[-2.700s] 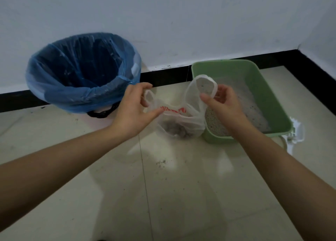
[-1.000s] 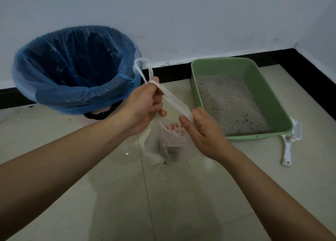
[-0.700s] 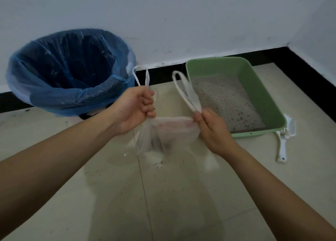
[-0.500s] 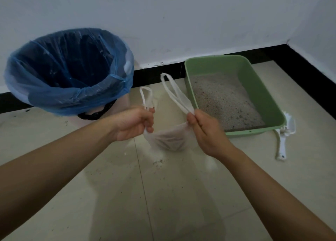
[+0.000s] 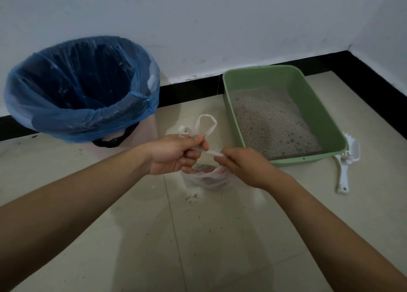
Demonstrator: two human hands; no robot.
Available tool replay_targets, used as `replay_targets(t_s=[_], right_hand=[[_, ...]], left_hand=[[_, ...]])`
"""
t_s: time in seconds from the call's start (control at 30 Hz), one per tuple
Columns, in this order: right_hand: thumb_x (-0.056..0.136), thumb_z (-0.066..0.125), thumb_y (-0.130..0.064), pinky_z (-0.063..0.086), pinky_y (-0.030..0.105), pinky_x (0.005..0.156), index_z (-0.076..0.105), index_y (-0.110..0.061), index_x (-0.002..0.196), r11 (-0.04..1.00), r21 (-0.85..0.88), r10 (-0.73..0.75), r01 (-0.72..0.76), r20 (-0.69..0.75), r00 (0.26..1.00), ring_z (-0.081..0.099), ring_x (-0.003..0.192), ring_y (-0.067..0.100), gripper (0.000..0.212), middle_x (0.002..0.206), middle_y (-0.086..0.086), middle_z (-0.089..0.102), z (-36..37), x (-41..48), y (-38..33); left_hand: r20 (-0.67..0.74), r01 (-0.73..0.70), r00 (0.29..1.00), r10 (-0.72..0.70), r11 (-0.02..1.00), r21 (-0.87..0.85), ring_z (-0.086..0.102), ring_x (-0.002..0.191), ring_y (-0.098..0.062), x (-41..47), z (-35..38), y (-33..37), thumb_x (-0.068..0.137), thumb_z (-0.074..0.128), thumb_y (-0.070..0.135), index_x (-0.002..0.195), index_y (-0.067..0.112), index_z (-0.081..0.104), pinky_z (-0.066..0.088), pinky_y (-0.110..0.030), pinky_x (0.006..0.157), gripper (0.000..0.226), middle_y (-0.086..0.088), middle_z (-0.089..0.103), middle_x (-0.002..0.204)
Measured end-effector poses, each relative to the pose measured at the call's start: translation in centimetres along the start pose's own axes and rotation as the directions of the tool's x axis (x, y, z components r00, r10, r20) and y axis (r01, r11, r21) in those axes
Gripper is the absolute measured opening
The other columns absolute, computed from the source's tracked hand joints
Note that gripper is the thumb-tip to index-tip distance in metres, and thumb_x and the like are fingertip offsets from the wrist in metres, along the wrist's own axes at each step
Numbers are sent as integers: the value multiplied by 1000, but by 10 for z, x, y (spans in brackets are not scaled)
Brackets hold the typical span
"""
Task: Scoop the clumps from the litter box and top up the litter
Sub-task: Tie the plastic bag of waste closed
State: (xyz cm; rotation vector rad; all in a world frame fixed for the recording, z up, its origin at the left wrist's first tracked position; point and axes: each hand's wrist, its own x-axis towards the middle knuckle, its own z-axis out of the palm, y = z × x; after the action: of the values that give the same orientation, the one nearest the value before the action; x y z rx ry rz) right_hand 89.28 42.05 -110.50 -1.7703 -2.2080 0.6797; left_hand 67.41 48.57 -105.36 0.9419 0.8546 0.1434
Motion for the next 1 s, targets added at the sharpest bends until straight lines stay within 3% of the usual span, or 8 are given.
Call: replay_targets(t_s=[0.17,0.23,0.33,0.43,0.53,0.67,0.83,1.0], right_hand=[[78,49,-74,52,28,78,69,-25,111,655,658,291,-372,234,928,64,83,8,62,96,-7,69,-28,-2,5],[87,39,-73,49,29,73,67,-19,116,419,817,420,-395,211,883,60,79,13,67,94,-1,67,-36,6,5],[86,42,-72,42,25,64,66,-16,118,286,906,401,-311,181,898,55,74,11,69,91,-1,62,-46,16,-9],[77,57,-69,41,24,62,70,-19,110,426,872,266,-240,133,955,52,69,8,61,86,-5,63,-52,21,-27],[90,69,-36,41,20,57,71,-18,93,611,787,220,-90,-60,974,47,56,1,19,63,-13,57,-53,21,-29],[91,69,-25,45,20,57,73,-14,91,631,776,280,-4,-223,934,53,57,3,11,62,-8,60,-52,13,-23],[83,72,-15,49,21,57,75,-6,91,363,921,239,-144,58,969,62,64,12,12,73,7,68,-51,-8,-14],[83,75,-13,47,20,56,77,-7,91,422,840,209,-342,277,938,63,64,12,11,74,7,69,-39,-17,-7]], left_hand=[[77,-11,997,12,1000,-22,26,53,-10,0,-2,2,99,46,39,79,20,53,32,-22,54,28,3,29,64],[101,-3,995,2,1000,6,25,53,-11,0,-2,3,99,46,38,80,19,54,32,-22,54,28,3,29,63],[134,8,991,-14,999,41,25,53,-11,1,0,3,98,48,37,82,18,56,33,-22,54,26,4,30,62],[162,13,986,-23,998,66,27,52,-10,3,4,4,98,50,36,84,16,57,34,-22,55,25,4,31,60],[156,-7,988,3,1000,25,30,51,-9,4,6,3,97,50,33,87,14,60,36,-22,55,24,5,34,58],[57,-85,994,93,989,-123,38,54,-8,7,4,2,93,52,28,102,6,65,41,-21,57,26,3,45,63],[-76,-178,984,163,940,-292,58,60,-8,12,2,2,87,59,16,97,5,74,51,-17,59,22,-10,69,86],[-207,-226,956,206,971,-73,65,72,-11,13,1,0,84,63,5,108,0,68,54,-20,69,25,-16,71,100]])
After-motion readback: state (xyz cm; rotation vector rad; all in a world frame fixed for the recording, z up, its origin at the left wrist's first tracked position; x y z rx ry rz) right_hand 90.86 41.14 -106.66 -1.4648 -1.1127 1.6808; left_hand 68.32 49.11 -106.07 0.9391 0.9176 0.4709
